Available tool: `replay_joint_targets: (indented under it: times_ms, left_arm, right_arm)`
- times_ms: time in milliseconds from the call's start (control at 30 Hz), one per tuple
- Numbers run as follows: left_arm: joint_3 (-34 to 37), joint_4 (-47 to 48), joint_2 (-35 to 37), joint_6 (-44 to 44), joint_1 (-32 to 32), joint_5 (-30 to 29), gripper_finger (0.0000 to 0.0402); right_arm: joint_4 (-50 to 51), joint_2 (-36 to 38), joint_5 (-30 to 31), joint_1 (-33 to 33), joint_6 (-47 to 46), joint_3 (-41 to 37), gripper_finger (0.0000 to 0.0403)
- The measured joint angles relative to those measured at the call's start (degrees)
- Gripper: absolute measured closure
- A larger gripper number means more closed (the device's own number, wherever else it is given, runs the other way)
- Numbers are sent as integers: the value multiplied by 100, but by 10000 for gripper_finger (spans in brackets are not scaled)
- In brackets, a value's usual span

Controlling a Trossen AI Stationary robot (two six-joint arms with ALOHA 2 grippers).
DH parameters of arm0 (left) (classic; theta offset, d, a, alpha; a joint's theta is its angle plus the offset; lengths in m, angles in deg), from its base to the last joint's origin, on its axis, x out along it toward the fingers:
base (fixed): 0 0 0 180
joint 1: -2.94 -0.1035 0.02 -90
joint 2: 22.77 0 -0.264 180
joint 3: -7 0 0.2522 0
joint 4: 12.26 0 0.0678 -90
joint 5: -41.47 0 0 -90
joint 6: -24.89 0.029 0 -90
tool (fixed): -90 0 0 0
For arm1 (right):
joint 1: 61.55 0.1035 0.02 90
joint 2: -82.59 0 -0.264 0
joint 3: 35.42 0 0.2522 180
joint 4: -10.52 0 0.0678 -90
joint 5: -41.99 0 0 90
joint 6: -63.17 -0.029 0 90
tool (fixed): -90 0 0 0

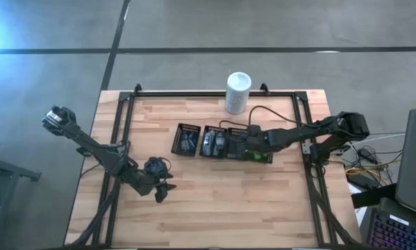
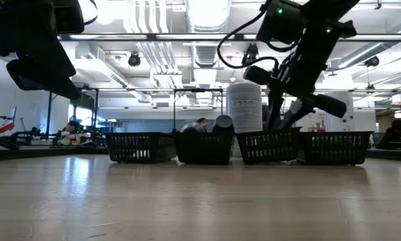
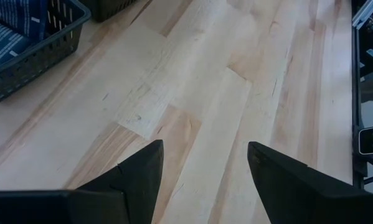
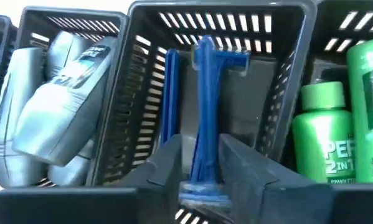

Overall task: Pick & Place Travel size toiletries
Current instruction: Return to Home Position

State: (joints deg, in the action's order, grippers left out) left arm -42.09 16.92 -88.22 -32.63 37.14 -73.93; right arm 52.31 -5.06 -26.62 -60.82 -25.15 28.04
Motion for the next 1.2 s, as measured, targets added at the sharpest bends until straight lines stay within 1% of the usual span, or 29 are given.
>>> replay_joint_targets:
  times_ms: [233, 400, 500, 600, 700, 767, 833, 933, 1000, 1067, 1133, 1167, 1200]
  left_arm:
    - [0, -41, 2, -244, 2, 7, 163]
    - [-19, -43, 2, -313, 1, 17, 163]
    - [-68, -41, 7, -319, 0, 20, 163]
    - [-126, -42, 55, -258, 0, 42, 163]
    - [-129, -38, 157, -413, 0, 105, 163]
    - [-129, -47, 283, -508, 0, 138, 163]
    - [-129, -113, 456, -396, -2, 225, 163]
    - [-108, -135, 808, -197, -101, 296, 163]
    - [-85, -22, 1118, -10, -324, 623, 163]
    - [16, -29, 1477, 310, -666, 1165, 163]
    - [178, -213, 1868, 728, -1045, 1689, 163]
    - [296, -410, 2072, 938, -1233, 1834, 163]
    - [449, -677, 2279, 1150, -1418, 1990, 163]
  right_arm:
    - [-1, -49, 98, 27, 366, 286, 224]
    - [7, 28, 226, 274, 959, 698, 184]
    - [5, 47, 238, 622, 1652, 1015, 169]
    - [-1, 75, 258, 1063, 2583, 1394, 161]
    - [352, 91, 245, 1351, 3343, 1826, 156]
    - [810, 91, 212, 1412, 3483, 2182, 153]
    - [1057, 91, 220, 1451, 3196, 2541, 149]
    - [824, 93, 243, 1545, 3984, 2974, 142]
    - [594, 134, -10, 1554, 4394, 3105, 137]
    - [462, 244, -267, 1470, 4639, 3046, 131]
    - [194, 425, -311, 1354, 4688, 2742, 126]
    - [-51, 525, -368, 1313, 4751, 2494, 123]
    - [-438, 625, -553, 1273, 4857, 2215, 120]
